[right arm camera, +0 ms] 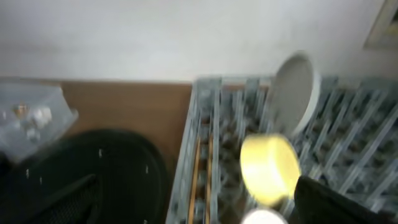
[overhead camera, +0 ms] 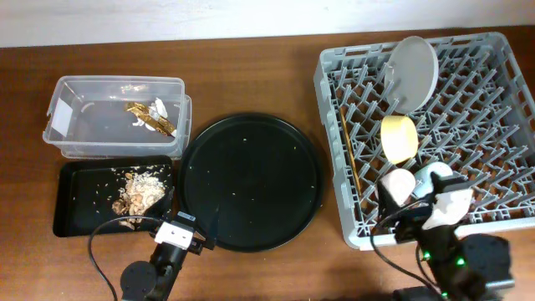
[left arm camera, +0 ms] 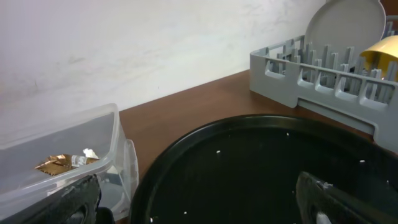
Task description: Sort waste into correct bins and load items into the dishwasher rack
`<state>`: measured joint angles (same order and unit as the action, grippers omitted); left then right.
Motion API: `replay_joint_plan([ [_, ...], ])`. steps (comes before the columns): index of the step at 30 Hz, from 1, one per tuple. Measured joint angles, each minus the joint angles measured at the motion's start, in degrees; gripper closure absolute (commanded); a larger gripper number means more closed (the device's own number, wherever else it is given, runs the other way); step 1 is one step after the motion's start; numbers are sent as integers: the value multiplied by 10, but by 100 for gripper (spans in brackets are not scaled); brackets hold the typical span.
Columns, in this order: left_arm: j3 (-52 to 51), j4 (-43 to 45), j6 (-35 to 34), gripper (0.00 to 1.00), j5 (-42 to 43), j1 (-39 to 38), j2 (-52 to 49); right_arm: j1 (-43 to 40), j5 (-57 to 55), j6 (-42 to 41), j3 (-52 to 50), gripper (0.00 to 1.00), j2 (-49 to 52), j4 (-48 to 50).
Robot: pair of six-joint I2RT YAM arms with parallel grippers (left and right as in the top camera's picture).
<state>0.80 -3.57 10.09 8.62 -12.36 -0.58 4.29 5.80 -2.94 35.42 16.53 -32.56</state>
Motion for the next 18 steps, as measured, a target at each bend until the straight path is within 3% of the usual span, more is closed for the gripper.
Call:
replay_joint_plan([
  [6,0,0,0,1,0,0,0,-17,40,-1,-237,1,-153,153],
  [7,0,0,0,1,0,0,0,-17,42,-1,-290,2,-158,244],
  [9,0,0,0,0,0,0,0,-17,43,0,-324,2,-158,290],
  [18,0,0,0,1,0,0,0,-17,43,-1,-347,1,-159,294],
])
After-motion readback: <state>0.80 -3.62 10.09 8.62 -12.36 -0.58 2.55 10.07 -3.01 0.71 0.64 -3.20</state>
